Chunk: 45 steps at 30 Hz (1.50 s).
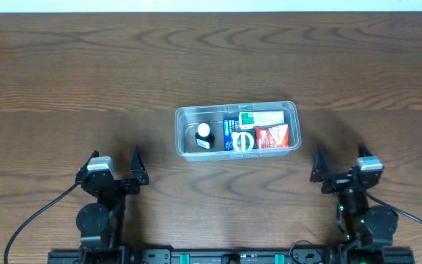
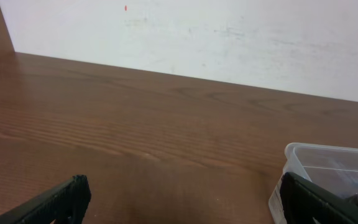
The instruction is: Pack container
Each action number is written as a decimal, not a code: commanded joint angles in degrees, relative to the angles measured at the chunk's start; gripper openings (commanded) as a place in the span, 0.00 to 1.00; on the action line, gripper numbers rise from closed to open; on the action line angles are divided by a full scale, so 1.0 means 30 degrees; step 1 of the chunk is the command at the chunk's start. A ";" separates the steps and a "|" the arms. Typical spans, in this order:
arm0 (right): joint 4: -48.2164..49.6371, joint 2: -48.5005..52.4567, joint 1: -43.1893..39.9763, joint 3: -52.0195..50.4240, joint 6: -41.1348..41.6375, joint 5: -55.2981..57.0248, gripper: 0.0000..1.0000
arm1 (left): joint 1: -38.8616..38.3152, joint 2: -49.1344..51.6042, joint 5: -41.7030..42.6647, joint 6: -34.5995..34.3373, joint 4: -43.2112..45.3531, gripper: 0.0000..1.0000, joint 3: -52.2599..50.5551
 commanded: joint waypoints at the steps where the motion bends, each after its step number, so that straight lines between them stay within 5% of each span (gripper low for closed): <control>1: -0.0437 -0.0168 0.1392 -0.0087 -0.0204 0.1494 0.99 | 0.0095 -0.0109 -0.0029 0.0117 -0.0204 0.98 -0.0619; 45: -0.0678 -0.0168 0.2222 -0.0087 -0.0328 0.2120 0.99 | 0.0095 -0.0109 -0.0029 0.0117 -0.0204 0.98 -0.0619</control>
